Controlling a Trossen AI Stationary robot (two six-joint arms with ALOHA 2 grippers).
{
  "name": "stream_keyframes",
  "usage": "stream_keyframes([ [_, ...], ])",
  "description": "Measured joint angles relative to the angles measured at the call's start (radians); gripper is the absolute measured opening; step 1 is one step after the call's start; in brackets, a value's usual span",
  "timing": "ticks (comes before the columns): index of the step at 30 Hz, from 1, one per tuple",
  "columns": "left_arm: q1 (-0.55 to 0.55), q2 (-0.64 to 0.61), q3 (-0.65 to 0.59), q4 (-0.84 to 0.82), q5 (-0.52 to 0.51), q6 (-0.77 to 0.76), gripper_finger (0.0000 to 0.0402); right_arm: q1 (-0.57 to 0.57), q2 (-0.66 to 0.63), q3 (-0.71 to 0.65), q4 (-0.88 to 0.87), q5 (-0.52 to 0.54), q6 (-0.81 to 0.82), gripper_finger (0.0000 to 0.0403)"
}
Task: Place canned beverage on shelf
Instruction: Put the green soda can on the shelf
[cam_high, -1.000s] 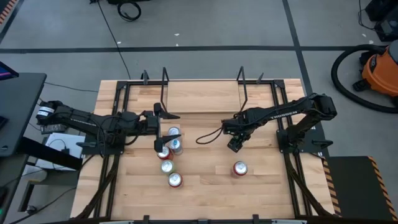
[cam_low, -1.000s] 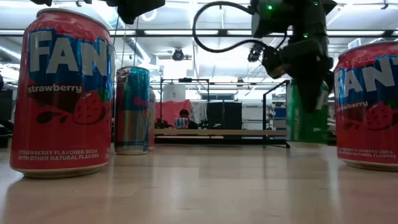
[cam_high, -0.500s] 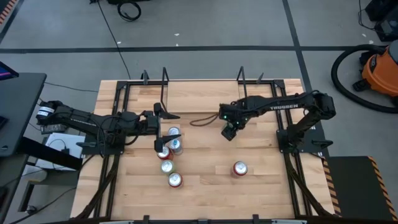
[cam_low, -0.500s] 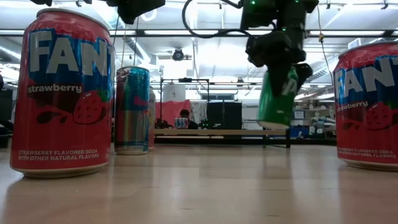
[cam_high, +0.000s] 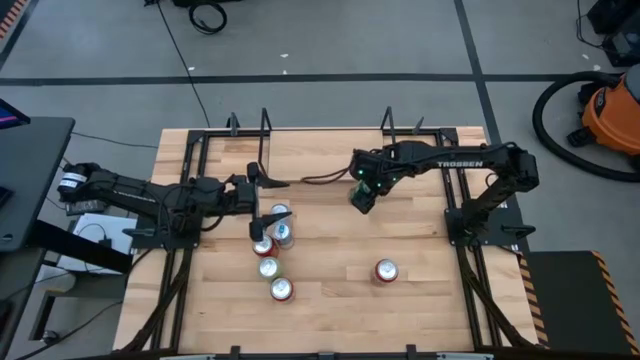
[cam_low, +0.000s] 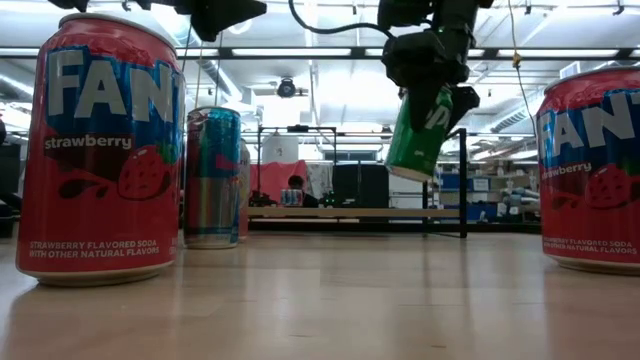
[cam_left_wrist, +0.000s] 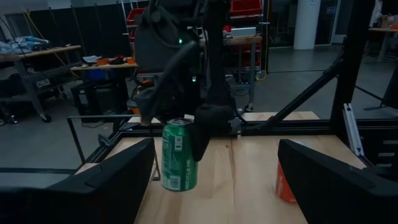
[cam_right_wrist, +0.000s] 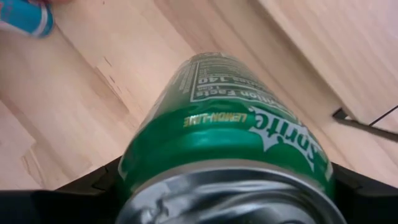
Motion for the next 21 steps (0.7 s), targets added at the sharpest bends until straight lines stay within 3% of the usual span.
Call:
stream_keyframes([
  [11,0.002,0.000,0.000,-0.002,0.000,-0.003,0.0354,-0.030,0.022,0.093,0.002,0.000,-0.033,0.0321],
  [21,0.000,0.000,0.000,-0.027,0.000,-0.003,0.0354,-0.049,0.284,0.414,-0.189,0.042,-0.122,0.0321],
])
